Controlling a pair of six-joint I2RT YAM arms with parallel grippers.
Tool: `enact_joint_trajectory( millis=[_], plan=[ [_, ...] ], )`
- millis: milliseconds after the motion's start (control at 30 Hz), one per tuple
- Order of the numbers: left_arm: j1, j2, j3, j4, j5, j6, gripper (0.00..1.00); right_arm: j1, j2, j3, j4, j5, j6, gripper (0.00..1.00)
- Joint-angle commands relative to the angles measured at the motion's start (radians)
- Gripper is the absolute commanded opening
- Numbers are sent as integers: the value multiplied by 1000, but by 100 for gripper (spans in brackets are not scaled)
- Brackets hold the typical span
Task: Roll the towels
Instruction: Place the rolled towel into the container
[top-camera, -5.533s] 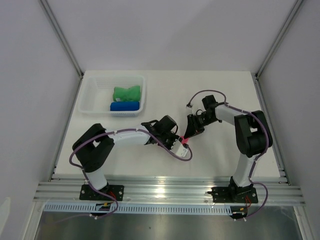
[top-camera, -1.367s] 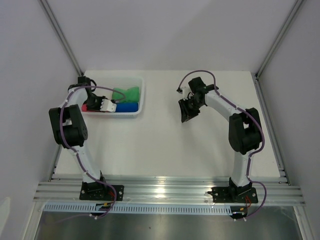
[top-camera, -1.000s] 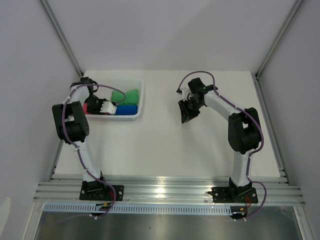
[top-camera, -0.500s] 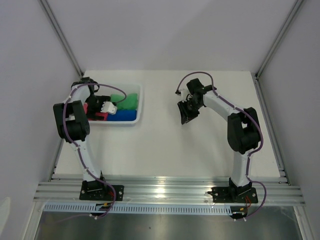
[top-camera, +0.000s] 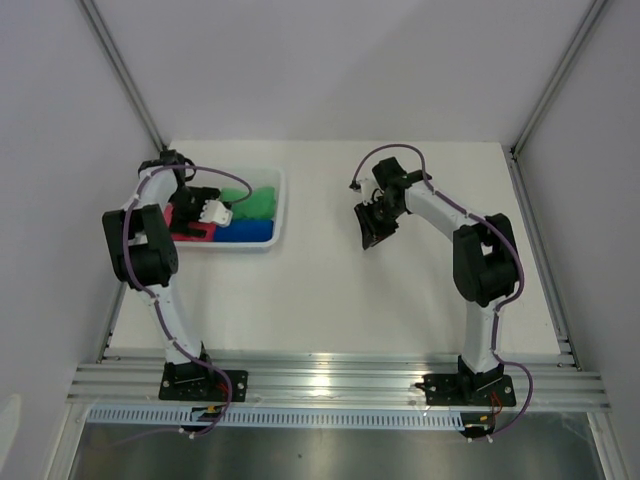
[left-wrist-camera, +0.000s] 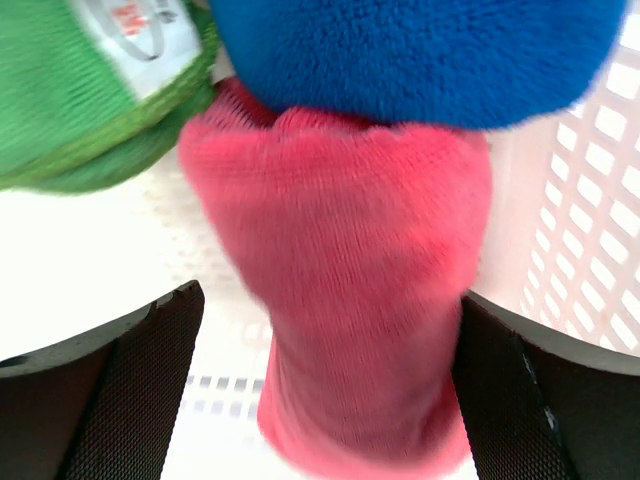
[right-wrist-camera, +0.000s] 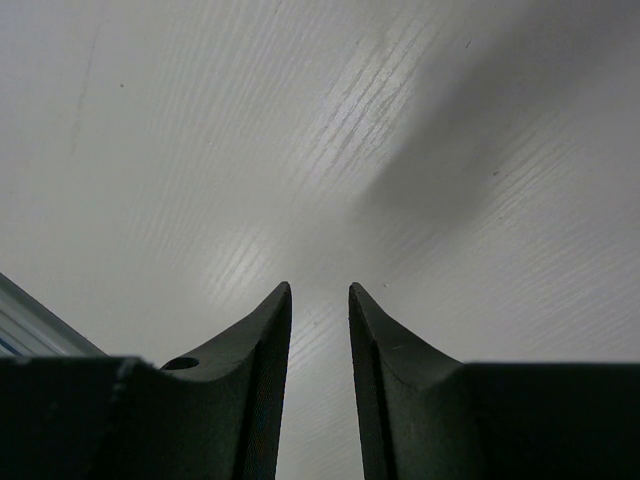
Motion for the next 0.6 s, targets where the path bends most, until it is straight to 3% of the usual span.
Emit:
enact_joint_trajectory(
  millis=[0, 567],
  plan=[
    [1, -96, -1, -47, 55, 86, 100, 7, 19, 43, -7, 2, -20, 33],
    [1, -182, 22, -159, 79, 80, 100, 5, 32, 34, -5, -8, -34, 33]
  ],
)
